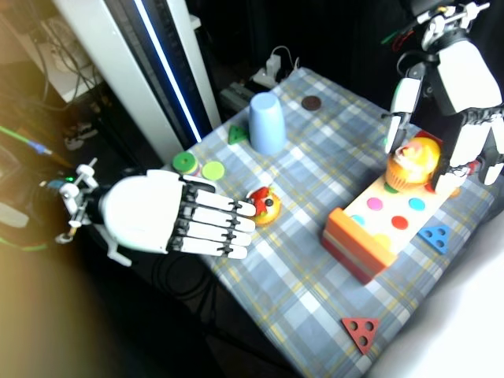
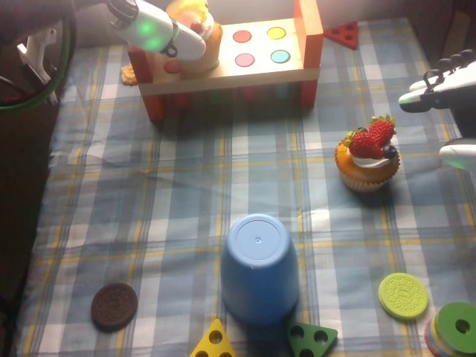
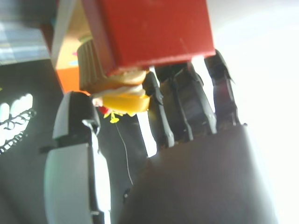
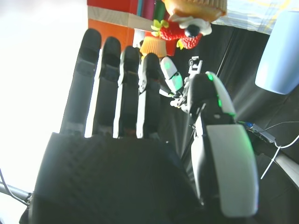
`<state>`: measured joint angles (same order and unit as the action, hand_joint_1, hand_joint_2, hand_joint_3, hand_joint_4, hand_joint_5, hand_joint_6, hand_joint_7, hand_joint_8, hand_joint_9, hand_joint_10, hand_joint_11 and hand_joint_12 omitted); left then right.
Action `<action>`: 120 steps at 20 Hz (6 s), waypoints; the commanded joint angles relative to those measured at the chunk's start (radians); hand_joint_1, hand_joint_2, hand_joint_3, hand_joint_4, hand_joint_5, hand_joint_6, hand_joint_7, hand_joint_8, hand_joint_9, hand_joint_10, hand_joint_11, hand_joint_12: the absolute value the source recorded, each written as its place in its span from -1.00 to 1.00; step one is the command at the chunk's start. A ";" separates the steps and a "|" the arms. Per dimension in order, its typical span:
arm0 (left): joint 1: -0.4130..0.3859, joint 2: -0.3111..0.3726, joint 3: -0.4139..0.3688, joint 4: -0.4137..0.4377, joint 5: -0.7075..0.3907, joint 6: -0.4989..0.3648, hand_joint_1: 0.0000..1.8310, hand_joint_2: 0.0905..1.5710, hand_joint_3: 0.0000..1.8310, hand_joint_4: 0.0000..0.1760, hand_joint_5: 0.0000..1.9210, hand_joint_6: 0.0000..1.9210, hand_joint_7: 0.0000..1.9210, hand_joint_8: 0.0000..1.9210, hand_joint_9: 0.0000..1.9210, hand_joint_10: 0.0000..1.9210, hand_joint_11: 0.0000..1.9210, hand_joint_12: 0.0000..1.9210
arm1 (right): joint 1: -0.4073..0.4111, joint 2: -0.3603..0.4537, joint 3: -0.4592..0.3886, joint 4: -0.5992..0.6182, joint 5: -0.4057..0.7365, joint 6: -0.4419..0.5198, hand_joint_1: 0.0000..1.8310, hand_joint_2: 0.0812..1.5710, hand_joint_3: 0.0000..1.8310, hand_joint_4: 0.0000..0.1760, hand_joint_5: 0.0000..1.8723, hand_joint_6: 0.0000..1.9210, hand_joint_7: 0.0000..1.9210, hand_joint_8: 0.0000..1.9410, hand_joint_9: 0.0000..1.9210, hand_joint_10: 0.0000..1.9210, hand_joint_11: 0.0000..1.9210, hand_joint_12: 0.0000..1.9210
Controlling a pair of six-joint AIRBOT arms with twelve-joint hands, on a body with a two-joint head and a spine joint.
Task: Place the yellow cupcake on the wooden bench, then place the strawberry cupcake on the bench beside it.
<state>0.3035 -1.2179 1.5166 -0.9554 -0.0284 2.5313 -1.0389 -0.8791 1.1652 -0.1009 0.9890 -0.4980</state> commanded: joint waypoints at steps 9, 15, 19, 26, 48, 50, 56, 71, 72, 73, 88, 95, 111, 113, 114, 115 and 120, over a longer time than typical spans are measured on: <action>-0.019 0.003 -0.032 -0.006 -0.071 0.064 0.00 0.17 -1.00 0.20 -0.64 -1.00 -0.70 -1.00 -0.69 -1.00 -1.00 -0.27 | 0.009 -0.001 0.003 0.030 0.112 0.007 -0.33 0.62 -1.00 -0.99 -0.36 -1.00 -0.40 -1.00 -0.43 -1.00 -0.47 -0.85; 0.022 0.096 -0.189 0.195 -0.244 -0.148 -0.07 -0.03 -1.00 1.00 -1.00 -1.00 -0.99 -1.00 -0.93 -1.00 -1.00 -0.80 | 0.033 -0.012 0.009 0.029 0.126 0.007 -0.29 0.46 -1.00 -0.74 -0.46 -1.00 -0.48 -1.00 -0.49 -1.00 -0.55 -0.85; 0.123 0.208 -0.344 0.551 -0.529 -0.693 -0.18 -0.02 -1.00 1.00 -1.00 -1.00 -1.00 -1.00 -1.00 -1.00 -1.00 -1.00 | 0.106 -0.039 0.030 -0.025 0.099 0.010 -0.22 0.18 -1.00 -0.65 -0.59 -1.00 -0.58 -1.00 -0.59 -1.00 -0.70 -0.71; 0.396 0.409 -0.593 0.680 -0.962 -1.007 0.00 -0.01 -1.00 1.00 -1.00 -1.00 -1.00 -1.00 -1.00 -1.00 -1.00 -1.00 | 0.229 -0.128 0.118 -0.213 -0.081 0.117 -0.07 0.00 -1.00 -0.15 -0.61 -0.99 -0.56 -0.99 -0.53 -0.99 -0.93 -0.05; 0.560 0.439 -0.615 0.586 -1.039 -1.118 0.02 -0.03 -0.99 1.00 -1.00 -1.00 -0.91 -1.00 -0.92 -1.00 -1.00 -0.54 | 0.591 -0.256 0.226 -0.289 -0.047 0.106 0.36 0.35 -1.00 -1.00 0.13 -0.27 0.05 0.25 -0.13 0.34 -0.46 0.65; 0.557 0.433 -0.609 0.591 -1.025 -1.118 0.03 -0.01 -0.99 1.00 -1.00 -1.00 -0.92 -1.00 -0.94 -1.00 -1.00 -0.59 | 0.646 -0.311 0.280 -0.290 -0.102 0.106 0.39 0.33 -1.00 -1.00 0.31 -0.62 0.04 0.20 -0.17 0.14 -0.63 0.70; 0.538 0.417 -0.597 0.617 -0.977 -1.118 0.05 -0.01 -1.00 1.00 -1.00 -1.00 -0.91 -1.00 -0.91 -1.00 -1.00 -0.54 | 0.683 -0.430 0.407 -0.328 -0.321 0.112 0.36 0.31 -1.00 -0.77 0.22 -0.22 0.12 -0.16 -0.19 0.06 -0.75 0.70; 0.490 0.387 -0.572 0.668 -0.899 -1.118 -0.09 0.04 -1.00 1.00 -0.97 -1.00 -0.93 -1.00 -0.92 -0.98 -1.00 -0.86 | 0.683 -0.549 0.508 -0.396 -0.516 0.112 0.35 0.32 -1.00 -0.50 0.16 -0.18 0.15 -0.16 0.06 -0.49 -0.47 0.41; 0.487 0.387 -0.571 0.670 -0.898 -1.118 -0.12 0.04 -1.00 1.00 -0.98 -1.00 -0.93 -1.00 -0.92 -0.99 -1.00 -0.84 | 0.683 -0.551 0.508 -0.397 -0.520 0.112 0.35 0.33 -1.00 -0.51 0.14 -0.14 0.15 -0.18 0.07 -0.53 -0.46 0.38; 0.485 0.387 -0.571 0.670 -0.898 -1.118 -0.13 0.05 -1.00 1.00 -0.98 -1.00 -0.94 -1.00 -0.92 -1.00 -1.00 -0.83 | 0.683 -0.551 0.509 -0.398 -0.523 0.112 0.35 0.33 -1.00 -0.50 0.14 -0.13 0.15 -0.19 0.07 -0.54 -0.46 0.38; 0.481 0.415 -0.575 0.674 -0.881 -1.118 -0.19 0.08 -1.00 1.00 -1.00 -1.00 -0.97 -1.00 -0.91 -1.00 -1.00 -0.72 | 0.665 -0.533 0.484 -0.397 -0.540 0.117 -0.06 0.23 -1.00 0.06 -0.43 -1.00 -0.55 -1.00 -0.51 -0.95 -1.00 0.28; 0.483 0.420 -0.577 0.664 -0.907 -1.118 -0.23 0.03 -1.00 1.00 -1.00 -1.00 -1.00 -1.00 -0.99 -1.00 -1.00 -0.70 | 0.664 -0.502 0.472 -0.397 -0.540 0.117 -0.04 0.15 -1.00 -0.47 -0.46 -1.00 -0.53 -1.00 -0.50 -0.99 -1.00 0.15; 0.478 0.416 -0.576 0.651 -0.924 -1.118 -0.22 0.00 -1.00 1.00 -1.00 -1.00 -1.00 -1.00 -1.00 -1.00 -1.00 -0.89 | 0.652 -0.396 0.403 -0.223 -0.430 -0.005 -0.27 -0.02 -1.00 1.00 -1.00 -1.00 -1.00 -1.00 -1.00 -1.00 -1.00 -1.00; 0.479 0.418 -0.579 0.653 -0.925 -1.118 -0.26 0.00 -1.00 1.00 -1.00 -1.00 -1.00 -1.00 -1.00 -1.00 -1.00 -1.00 | 0.624 -0.324 0.331 -0.147 -0.341 -0.063 -0.22 0.00 -1.00 1.00 -1.00 -1.00 -1.00 -1.00 -1.00 -1.00 -1.00 -1.00; 0.480 0.418 -0.579 0.655 -0.922 -1.118 -0.26 -0.01 -1.00 1.00 -1.00 -1.00 -1.00 -1.00 -1.00 -1.00 -1.00 -1.00 | 0.585 -0.274 0.284 -0.109 -0.264 -0.074 -0.22 0.00 -1.00 1.00 -1.00 -1.00 -1.00 -1.00 -1.00 -1.00 -1.00 -1.00; 0.476 0.418 -0.576 0.660 -0.909 -1.118 -0.30 0.00 -1.00 1.00 -1.00 -1.00 -1.00 -1.00 -1.00 -1.00 -0.99 -0.99 | 0.546 -0.239 0.249 -0.081 -0.202 -0.074 -0.20 -0.01 -1.00 1.00 -1.00 -1.00 -1.00 -1.00 -1.00 -1.00 -1.00 -1.00; 0.411 0.418 -0.558 0.659 -0.796 -1.007 -0.11 0.02 -1.00 0.47 -0.68 -1.00 -0.88 -1.00 -0.88 -1.00 -0.99 -0.64 | 0.322 -0.072 0.075 0.018 0.084 -0.074 0.07 0.07 -0.99 1.00 -1.00 -1.00 -1.00 -1.00 -1.00 -1.00 -1.00 -1.00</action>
<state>0.7258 -0.8051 0.9596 -0.3050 -0.7269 1.5272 -0.7353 -0.9489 1.2320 -0.1154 0.9070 -0.5751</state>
